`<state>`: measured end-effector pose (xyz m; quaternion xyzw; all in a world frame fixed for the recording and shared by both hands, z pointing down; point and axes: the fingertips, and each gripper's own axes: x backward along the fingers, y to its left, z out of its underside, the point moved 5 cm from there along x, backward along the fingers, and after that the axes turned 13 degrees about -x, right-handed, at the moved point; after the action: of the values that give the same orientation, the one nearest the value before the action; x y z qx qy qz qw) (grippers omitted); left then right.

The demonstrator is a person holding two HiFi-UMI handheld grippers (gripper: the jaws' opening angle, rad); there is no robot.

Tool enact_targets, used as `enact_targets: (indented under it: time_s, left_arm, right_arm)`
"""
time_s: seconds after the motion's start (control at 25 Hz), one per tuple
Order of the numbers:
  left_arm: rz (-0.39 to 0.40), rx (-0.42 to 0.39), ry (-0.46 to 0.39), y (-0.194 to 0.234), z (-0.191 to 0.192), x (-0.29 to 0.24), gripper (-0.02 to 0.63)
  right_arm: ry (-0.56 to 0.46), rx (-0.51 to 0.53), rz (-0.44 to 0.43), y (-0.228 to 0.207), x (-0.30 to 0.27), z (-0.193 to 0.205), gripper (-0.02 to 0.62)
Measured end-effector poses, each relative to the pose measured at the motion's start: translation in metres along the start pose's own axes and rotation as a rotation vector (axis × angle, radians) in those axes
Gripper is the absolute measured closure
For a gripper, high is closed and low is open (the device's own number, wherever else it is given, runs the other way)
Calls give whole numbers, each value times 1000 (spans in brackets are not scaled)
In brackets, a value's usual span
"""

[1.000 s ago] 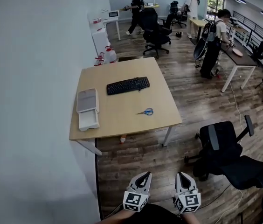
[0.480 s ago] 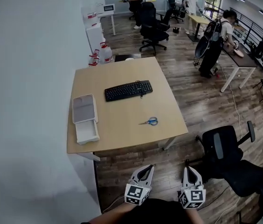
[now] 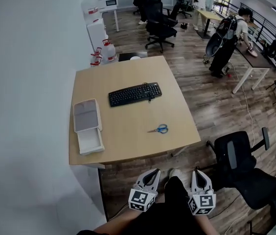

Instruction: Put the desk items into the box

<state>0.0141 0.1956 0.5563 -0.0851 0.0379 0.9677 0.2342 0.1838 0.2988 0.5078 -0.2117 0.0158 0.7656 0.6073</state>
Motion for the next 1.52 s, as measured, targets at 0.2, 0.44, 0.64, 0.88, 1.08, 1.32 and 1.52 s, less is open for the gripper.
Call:
enact_targets:
  time_s: [0.2,0.44,0.64,0.88,1.08,1.32,1.52]
  left_arm:
    - [7,0,32,20,2,-23,589]
    - [-16,-15,69,52,9,-74,588]
    - [7,-34,96,79,3,-135,588]
    - [81,-60,200,104,21,-208,588]
    - [136,-119,340,117,57,-261,586]
    - [173,-211,486,132,102,-302,583]
    - [276,-303,628,134,143,-330,522]
  right_arm:
    - [16,2,-61,4,-40,-2,535]
    - [6,-16,-136,-11,-114,-18,535]
    - [4,-26,-188,-32,-175,-45,535]
    - [62,-42,-220,-54,-239,-60,535]
    - [99,-68,-224,-79,-277,-68,535]
    - [135,-87,-240,-102,-312,-68,535]
    - [170,-109,-251,-120,-335,-67,535]
